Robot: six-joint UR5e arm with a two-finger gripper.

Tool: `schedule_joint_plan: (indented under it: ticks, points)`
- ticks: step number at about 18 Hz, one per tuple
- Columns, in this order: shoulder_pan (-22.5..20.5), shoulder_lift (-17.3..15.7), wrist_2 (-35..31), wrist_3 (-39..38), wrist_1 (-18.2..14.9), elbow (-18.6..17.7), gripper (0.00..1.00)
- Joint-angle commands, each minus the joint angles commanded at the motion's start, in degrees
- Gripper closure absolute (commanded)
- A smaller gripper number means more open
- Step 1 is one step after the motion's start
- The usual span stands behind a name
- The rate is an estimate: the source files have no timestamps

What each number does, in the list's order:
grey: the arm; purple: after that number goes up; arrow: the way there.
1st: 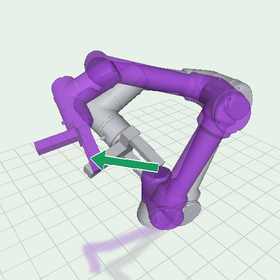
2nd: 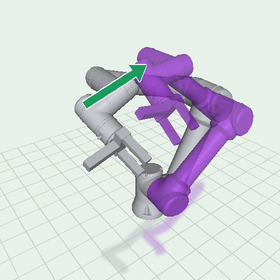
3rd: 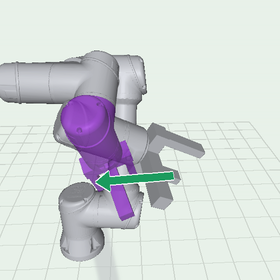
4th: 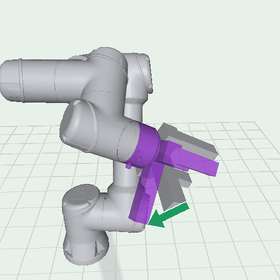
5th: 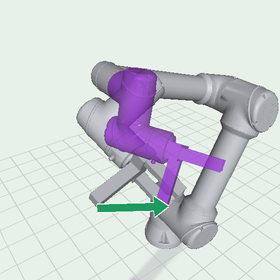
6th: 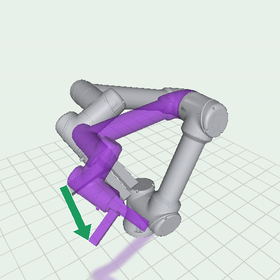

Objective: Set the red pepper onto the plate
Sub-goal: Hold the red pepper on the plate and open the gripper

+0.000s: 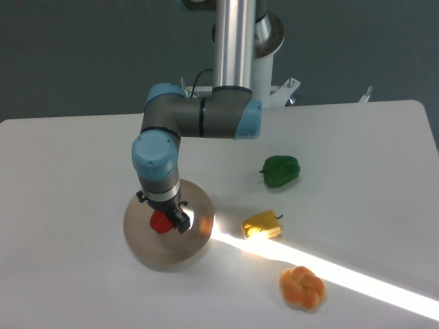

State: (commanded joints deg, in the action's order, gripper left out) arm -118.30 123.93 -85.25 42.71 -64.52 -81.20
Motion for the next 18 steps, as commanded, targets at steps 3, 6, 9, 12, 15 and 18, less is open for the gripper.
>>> schedule_joint_plan:
  ticks: [3,6,9,12,15,18]
  points:
    - [0.1,0.5,0.0,0.1,2.6,-1.1,0.36]
    - [0.2,0.7,-0.2,0.1,2.6,-1.5,0.36]
    - [0.2,0.7,-0.4,0.4,2.7,-1.9,0.36]
    - [0.2,0.7,-0.5,0.4,3.1,-2.5,0.36]
    - [0.3,0.7,-0.5,0.4,3.1,-2.5,0.36]
    - [0.3,0.6,-0.5,0.4,3.1,-2.4,0.3]
